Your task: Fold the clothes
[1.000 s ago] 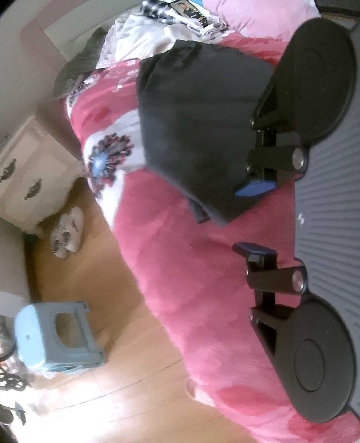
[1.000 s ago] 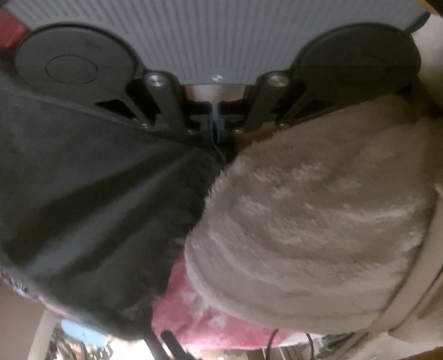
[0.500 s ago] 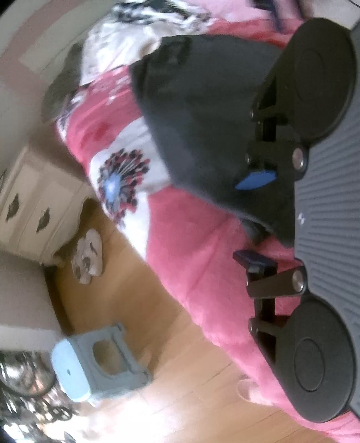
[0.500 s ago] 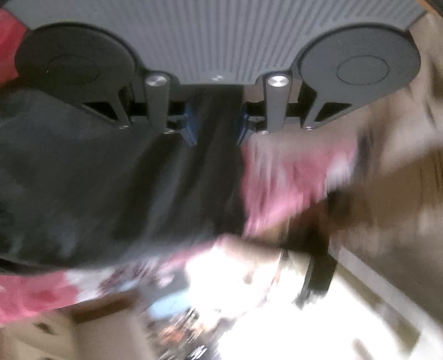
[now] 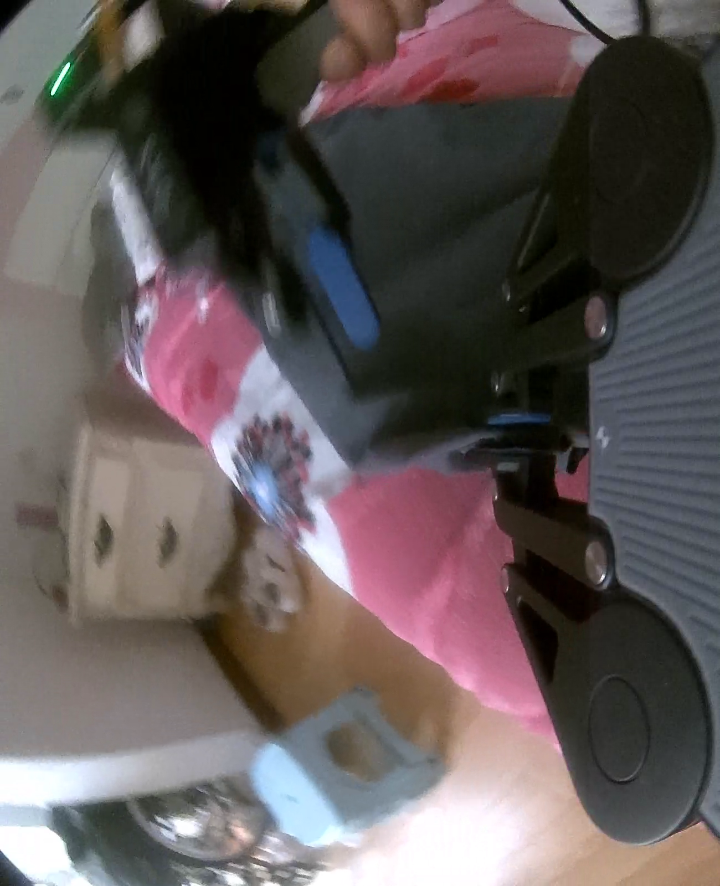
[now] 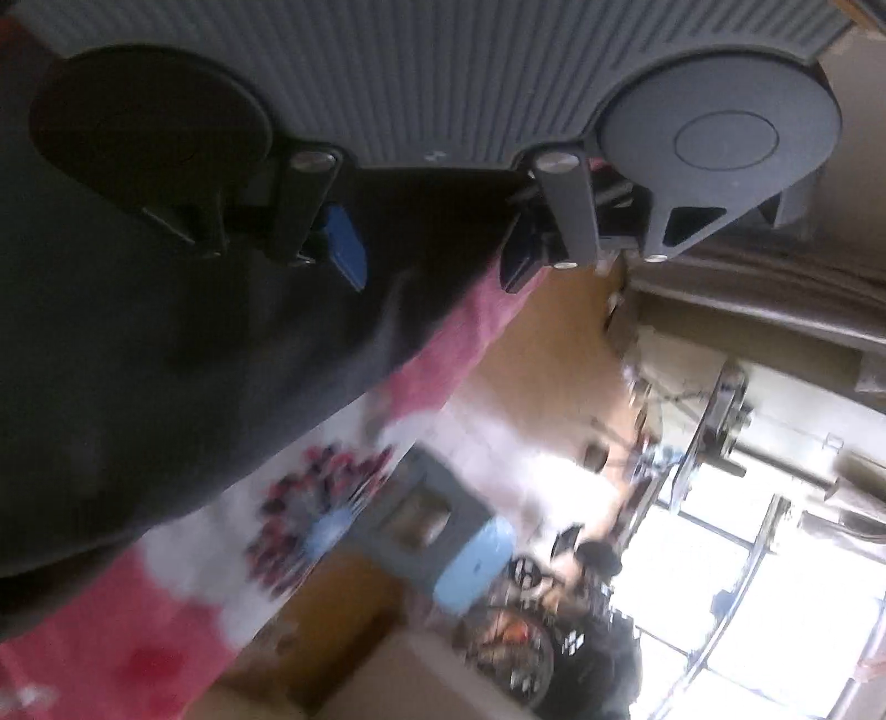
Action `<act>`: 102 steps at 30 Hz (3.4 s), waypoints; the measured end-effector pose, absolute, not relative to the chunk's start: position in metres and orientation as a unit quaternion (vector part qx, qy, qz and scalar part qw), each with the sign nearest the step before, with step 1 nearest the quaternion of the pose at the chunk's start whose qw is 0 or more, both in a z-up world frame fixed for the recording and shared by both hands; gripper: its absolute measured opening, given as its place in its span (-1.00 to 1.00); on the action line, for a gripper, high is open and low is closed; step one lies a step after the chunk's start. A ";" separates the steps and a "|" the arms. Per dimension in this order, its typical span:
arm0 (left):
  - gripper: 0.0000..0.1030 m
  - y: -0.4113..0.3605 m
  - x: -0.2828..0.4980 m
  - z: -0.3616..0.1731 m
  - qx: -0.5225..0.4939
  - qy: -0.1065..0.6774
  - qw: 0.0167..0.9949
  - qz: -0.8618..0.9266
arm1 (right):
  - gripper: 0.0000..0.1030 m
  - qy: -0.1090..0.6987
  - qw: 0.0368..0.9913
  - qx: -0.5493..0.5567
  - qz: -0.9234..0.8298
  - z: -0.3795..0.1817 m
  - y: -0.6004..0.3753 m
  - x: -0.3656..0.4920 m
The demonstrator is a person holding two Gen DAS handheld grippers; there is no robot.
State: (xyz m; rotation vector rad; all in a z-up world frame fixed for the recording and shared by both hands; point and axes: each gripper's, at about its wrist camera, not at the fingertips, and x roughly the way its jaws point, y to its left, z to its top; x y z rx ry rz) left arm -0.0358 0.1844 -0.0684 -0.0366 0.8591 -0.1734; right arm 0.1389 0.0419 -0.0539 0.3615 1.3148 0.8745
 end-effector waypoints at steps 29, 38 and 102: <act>-0.12 0.241 -0.046 -0.079 -0.232 0.396 0.880 -0.124 | -0.85 0.590 0.655 0.312 0.355 -0.110 -0.006 0.119; 0.02 0.217 -0.040 -0.082 -0.194 0.393 0.887 -0.148 | -0.76 0.586 0.631 0.355 0.365 -0.116 -0.001 0.123; -0.06 0.213 0.007 -0.103 -0.047 0.497 0.866 -0.031 | -0.47 0.434 0.773 0.137 0.442 -0.066 -0.062 0.145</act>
